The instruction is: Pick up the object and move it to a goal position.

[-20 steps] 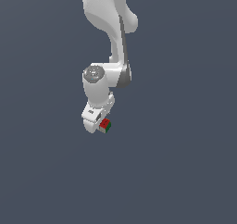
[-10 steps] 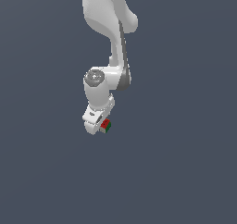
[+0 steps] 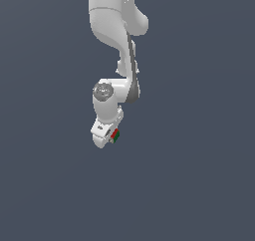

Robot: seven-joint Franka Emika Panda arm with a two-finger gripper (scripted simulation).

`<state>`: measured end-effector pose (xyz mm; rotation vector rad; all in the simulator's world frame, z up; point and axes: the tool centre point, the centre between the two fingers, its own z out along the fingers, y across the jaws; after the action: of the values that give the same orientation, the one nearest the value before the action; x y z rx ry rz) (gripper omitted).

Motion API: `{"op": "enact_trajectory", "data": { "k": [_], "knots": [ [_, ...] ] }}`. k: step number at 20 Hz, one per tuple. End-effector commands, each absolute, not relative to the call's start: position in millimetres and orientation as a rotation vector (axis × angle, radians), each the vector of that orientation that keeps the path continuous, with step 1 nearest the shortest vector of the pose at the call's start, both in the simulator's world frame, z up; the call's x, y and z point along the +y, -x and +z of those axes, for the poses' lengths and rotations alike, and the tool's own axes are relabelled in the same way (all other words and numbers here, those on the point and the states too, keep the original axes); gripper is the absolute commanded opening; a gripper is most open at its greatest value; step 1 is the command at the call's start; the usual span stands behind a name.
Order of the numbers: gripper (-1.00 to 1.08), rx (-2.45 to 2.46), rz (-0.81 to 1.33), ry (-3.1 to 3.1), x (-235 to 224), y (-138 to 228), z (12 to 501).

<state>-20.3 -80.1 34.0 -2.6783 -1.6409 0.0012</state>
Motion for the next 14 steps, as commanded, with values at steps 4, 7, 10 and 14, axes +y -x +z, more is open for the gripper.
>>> {"op": "enact_trajectory", "data": {
  "k": [4, 7, 10, 14],
  "knots": [
    [-1.0, -1.641, 0.0, 2.679, -80.1, 19.9, 33.3],
    [-1.0, -1.641, 0.0, 2.679, -80.1, 19.9, 33.3],
    [-1.0, -1.642, -0.001, 2.679, -80.3, 19.5, 34.1],
    [-1.0, -1.642, -0.001, 2.679, -78.9, 18.7, 39.2]
  ]
}}
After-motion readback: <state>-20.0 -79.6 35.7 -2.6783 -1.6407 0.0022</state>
